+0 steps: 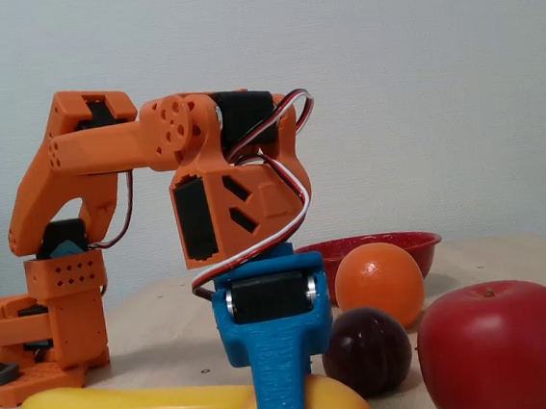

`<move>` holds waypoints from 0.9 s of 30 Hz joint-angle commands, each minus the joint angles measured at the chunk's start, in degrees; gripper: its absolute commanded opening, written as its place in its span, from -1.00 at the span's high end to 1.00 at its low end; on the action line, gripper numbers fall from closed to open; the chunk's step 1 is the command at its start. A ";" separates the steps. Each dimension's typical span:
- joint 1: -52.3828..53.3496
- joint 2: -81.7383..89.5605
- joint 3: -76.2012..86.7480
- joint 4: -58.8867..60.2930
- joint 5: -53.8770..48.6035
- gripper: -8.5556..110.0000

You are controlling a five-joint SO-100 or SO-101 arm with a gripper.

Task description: Put peach in the red bowl.

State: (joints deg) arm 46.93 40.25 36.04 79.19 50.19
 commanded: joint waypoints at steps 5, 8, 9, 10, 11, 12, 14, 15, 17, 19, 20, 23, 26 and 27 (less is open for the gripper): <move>-1.76 3.78 -1.49 -1.58 -1.32 0.10; -1.67 3.69 -1.23 -1.58 -1.41 0.12; -1.67 3.69 -1.23 -1.58 -1.41 0.12; -1.67 3.69 -1.14 -1.58 -1.41 0.13; -1.67 3.69 -1.05 -1.58 -1.49 0.14; -1.67 3.69 -0.97 -1.58 -1.49 0.15; -1.58 3.69 -0.88 -1.67 -1.58 0.16; -1.58 3.69 -0.79 -1.67 -1.58 0.16; -1.58 3.69 -0.62 -1.76 -1.58 0.16; -1.49 3.69 -0.26 -1.76 -1.58 0.19; -1.49 3.78 -0.18 -1.76 -1.67 0.22; -1.49 3.78 -0.09 -1.58 -1.76 0.29; -1.49 3.87 -0.09 -1.49 -1.76 0.38; -1.58 3.78 0.00 -1.49 -1.85 0.40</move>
State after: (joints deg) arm 46.85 40.43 36.74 78.93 49.39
